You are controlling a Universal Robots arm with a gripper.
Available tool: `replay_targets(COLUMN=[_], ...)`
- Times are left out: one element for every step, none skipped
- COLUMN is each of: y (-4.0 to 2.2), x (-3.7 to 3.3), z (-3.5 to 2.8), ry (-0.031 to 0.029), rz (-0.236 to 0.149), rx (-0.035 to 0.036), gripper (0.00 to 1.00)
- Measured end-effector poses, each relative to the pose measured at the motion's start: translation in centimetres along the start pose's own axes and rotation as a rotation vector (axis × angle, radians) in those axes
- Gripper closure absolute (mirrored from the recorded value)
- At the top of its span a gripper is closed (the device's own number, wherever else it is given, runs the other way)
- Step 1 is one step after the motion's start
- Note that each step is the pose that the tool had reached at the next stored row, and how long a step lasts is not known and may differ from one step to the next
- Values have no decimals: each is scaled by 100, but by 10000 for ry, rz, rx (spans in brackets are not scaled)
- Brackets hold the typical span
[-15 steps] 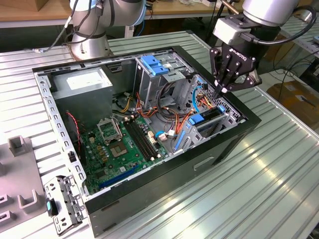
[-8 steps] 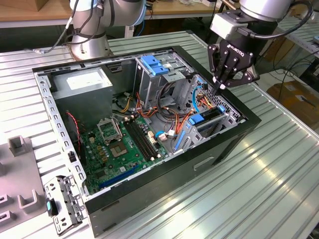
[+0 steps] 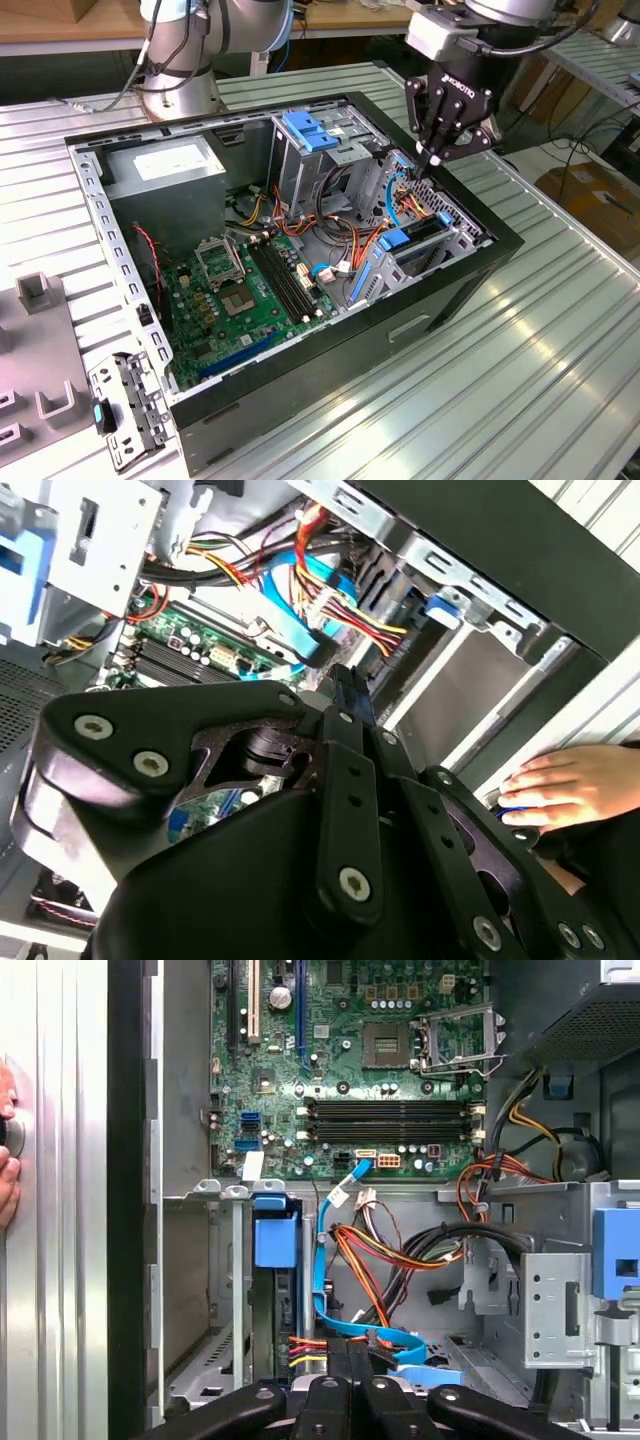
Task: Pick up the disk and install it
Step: 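Insert the second disk wire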
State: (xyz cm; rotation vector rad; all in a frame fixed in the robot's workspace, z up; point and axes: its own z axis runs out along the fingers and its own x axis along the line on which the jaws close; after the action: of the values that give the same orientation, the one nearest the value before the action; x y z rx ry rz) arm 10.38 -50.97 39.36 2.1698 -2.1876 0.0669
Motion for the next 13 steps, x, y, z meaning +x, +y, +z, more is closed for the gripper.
replay_targets(y=[1,1,1,2,1,1,-1,-5,-12,-19,-28,-42,-46], x=[-61,-97,-143,-186,-224,-265,-299,-327,-350,-364,-381,-414,-442], z=[-5,-7,-11,-14,-15,-16,-15,-15,-14,-15,-14,-9,14], ry=[101,156,217,281,368,480,590,741,953,1133,1325,1570,1661], rz=[-7,-8,-8,-8,-8,-8,-9,-8,-7,-6,-5,-4,-2], rx=[0,0,0,0,-5,-16,-32,-54,-76,-93,-109,-130,-135], gripper=[89,89,89,89,89,89,89,89,89,89,89,89,89])
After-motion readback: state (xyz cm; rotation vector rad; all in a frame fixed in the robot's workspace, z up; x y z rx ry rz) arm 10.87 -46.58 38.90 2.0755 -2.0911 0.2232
